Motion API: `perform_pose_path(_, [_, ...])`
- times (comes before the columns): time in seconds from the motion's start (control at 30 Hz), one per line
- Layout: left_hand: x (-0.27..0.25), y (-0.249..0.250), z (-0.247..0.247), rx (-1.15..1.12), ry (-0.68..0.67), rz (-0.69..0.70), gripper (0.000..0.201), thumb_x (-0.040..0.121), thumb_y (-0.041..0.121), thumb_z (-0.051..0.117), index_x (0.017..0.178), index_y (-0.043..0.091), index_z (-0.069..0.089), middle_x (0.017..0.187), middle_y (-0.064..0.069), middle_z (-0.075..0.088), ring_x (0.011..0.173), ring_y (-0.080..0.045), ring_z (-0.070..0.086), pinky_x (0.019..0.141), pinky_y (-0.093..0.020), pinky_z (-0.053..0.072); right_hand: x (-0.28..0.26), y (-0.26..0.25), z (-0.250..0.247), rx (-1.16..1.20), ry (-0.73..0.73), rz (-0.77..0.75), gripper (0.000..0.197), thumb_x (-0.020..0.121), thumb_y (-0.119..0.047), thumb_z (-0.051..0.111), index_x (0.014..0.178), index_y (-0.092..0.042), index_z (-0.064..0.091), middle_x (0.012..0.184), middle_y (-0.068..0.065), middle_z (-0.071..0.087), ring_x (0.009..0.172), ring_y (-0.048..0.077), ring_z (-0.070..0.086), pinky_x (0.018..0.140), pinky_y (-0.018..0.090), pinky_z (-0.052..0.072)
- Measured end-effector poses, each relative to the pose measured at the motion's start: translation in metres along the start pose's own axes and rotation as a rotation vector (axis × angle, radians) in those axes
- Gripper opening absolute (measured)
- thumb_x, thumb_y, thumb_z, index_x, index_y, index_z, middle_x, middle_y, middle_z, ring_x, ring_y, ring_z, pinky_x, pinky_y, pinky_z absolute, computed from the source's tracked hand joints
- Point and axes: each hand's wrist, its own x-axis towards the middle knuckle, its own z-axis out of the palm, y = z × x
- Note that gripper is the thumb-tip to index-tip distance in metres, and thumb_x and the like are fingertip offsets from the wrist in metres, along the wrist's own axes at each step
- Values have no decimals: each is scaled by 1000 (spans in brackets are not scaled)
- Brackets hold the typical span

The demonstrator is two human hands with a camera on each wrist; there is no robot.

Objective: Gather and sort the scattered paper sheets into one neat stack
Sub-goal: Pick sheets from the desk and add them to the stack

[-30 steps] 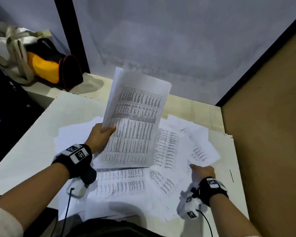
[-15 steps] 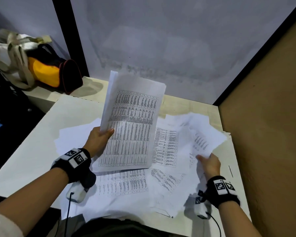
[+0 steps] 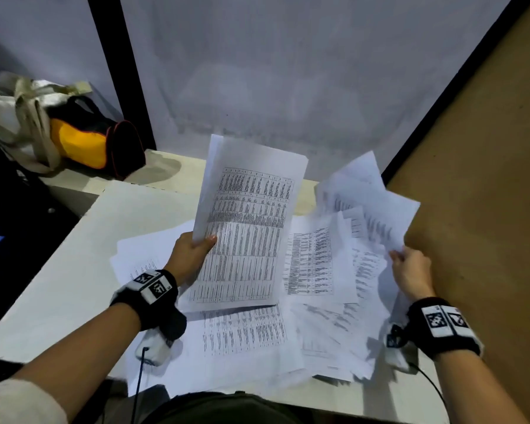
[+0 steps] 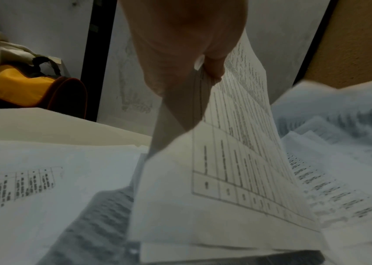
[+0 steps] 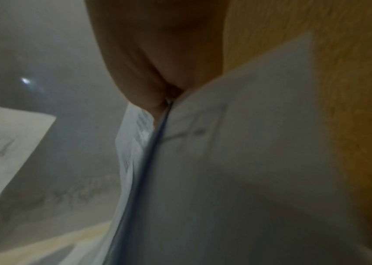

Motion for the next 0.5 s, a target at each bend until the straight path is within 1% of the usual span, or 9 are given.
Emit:
perform_pose_path(0.07, [1,-1,-1,1,-2,3,26,92,21,54,71,8,44,63,-9,36,52,-16,32,43,-18,31,3,-3,-21,9,41,6,26,93,-8,51,104,12,63,106,33,63,103,40,58,81,34,41])
perform_pose_path(0.1, [1,-3,-2,6,-2,1,26,92,21,54,73,6,45,64,-10,38,54,-16,35,45,-19,32,3,-3,-29,22,59,21,26,93,-9,51,102,12,63,106,33,63,102,39,58,78,32,40])
perform_pose_path(0.2, [1,-7,-2,-32,-27,-22,32,91,26,56,87,-5,56,75,-13,49,68,-20,46,59,-30,39,3,0,-44,56,68,54,25,94,-9,51,104,11,62,106,27,64,93,30,56,75,26,33])
perform_pose_path(0.23, [1,-8,-2,-45,-31,-26,33,91,26,56,90,-6,56,77,-13,49,70,-21,46,61,-32,39,2,2,-47,68,67,66,26,94,-9,51,107,10,62,103,24,63,89,25,53,75,25,32])
perform_pose_path(0.3, [0,-4,-1,-52,-36,-19,27,91,26,55,86,-1,54,74,-13,46,67,-20,43,58,-30,37,2,4,-49,64,47,74,26,93,-9,51,110,7,63,96,17,62,86,21,50,76,26,32])
perform_pose_path(0.33, [0,-4,-1,-47,-44,-11,25,92,26,54,84,1,53,73,-13,45,65,-20,42,56,-29,36,1,8,-46,64,38,86,26,93,-9,52,110,7,63,97,17,62,87,23,52,75,26,33])
perform_pose_path(0.4, [-1,-2,2,-38,-56,0,26,92,26,54,81,2,52,67,-12,43,60,-19,41,53,-28,35,-3,14,-30,38,-8,97,25,93,-8,52,108,9,62,104,23,64,94,32,58,74,27,33])
perform_pose_path(0.43, [-2,-1,4,-39,-62,7,27,92,25,54,80,1,52,67,-12,43,60,-19,41,54,-28,35,-7,18,-19,20,-50,106,25,93,-8,51,105,11,62,105,23,64,97,36,58,72,28,34])
perform_pose_path(0.5, [-3,1,8,-48,-63,13,27,92,24,54,78,1,52,69,-13,44,63,-19,42,55,-28,35,-13,27,1,12,-103,124,26,94,-9,50,104,11,62,104,24,64,98,39,58,72,33,39])
